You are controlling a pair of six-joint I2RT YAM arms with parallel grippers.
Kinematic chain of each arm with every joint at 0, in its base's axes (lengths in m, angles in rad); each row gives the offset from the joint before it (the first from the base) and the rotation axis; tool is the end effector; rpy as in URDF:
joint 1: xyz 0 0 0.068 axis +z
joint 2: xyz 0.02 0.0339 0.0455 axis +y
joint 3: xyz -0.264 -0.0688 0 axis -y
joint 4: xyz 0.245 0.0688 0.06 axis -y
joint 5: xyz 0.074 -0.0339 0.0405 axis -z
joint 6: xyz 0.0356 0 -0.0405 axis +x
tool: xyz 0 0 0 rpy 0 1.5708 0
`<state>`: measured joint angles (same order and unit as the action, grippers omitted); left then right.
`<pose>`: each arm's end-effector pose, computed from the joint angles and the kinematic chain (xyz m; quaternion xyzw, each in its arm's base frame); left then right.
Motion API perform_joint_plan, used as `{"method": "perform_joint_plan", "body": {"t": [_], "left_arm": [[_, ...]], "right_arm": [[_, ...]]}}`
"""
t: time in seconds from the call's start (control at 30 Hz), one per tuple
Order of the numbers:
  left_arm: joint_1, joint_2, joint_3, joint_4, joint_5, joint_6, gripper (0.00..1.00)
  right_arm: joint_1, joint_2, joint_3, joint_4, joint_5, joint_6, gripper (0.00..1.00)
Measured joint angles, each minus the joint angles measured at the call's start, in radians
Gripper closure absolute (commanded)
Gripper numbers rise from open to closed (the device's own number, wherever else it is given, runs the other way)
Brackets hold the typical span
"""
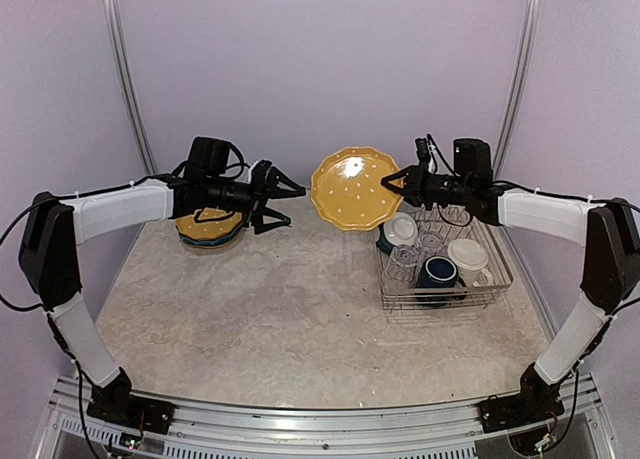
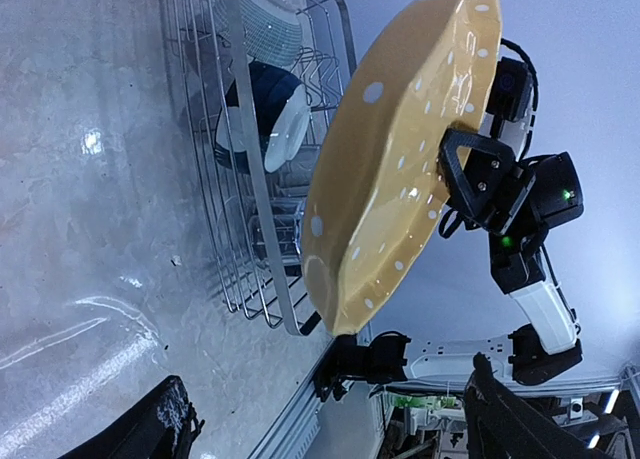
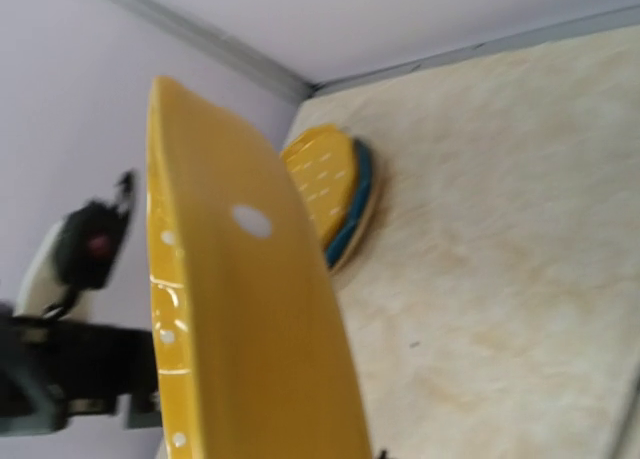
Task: Unload the mixed dishes from the dish rack
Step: Pass from the right arm to the left
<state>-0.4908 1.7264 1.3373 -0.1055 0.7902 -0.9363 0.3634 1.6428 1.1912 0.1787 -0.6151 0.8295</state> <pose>0.3387 -0.2097 0.2899 0.0173 0.8165 -0.5595 0.1413 0.3524 0.1560 0.2961 -0.0026 0.7811 0.5231 0.3411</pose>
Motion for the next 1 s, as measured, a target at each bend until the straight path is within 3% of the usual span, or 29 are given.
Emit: {"method": "perform_joint_plan", "body": {"t": [0.23, 0.53, 1.0], "left_arm": [[-0.011, 0.057, 0.012, 0.024, 0.028, -0.039, 0.19], [-0.012, 0.076, 0.013, 0.055, 0.047, -0.073, 0.48], [-0.013, 0.089, 0.017, 0.08, 0.05, -0.098, 0.74]], "right_arm": [[0.049, 0.047, 0.0, 0.087, -0.054, 0.055, 1.0], [0.071, 0.07, -0.001, 0.161, -0.081, 0.106, 1.0], [0.104, 0.129, -0.01, 0.217, -0.1, 0.163, 1.0]]}}
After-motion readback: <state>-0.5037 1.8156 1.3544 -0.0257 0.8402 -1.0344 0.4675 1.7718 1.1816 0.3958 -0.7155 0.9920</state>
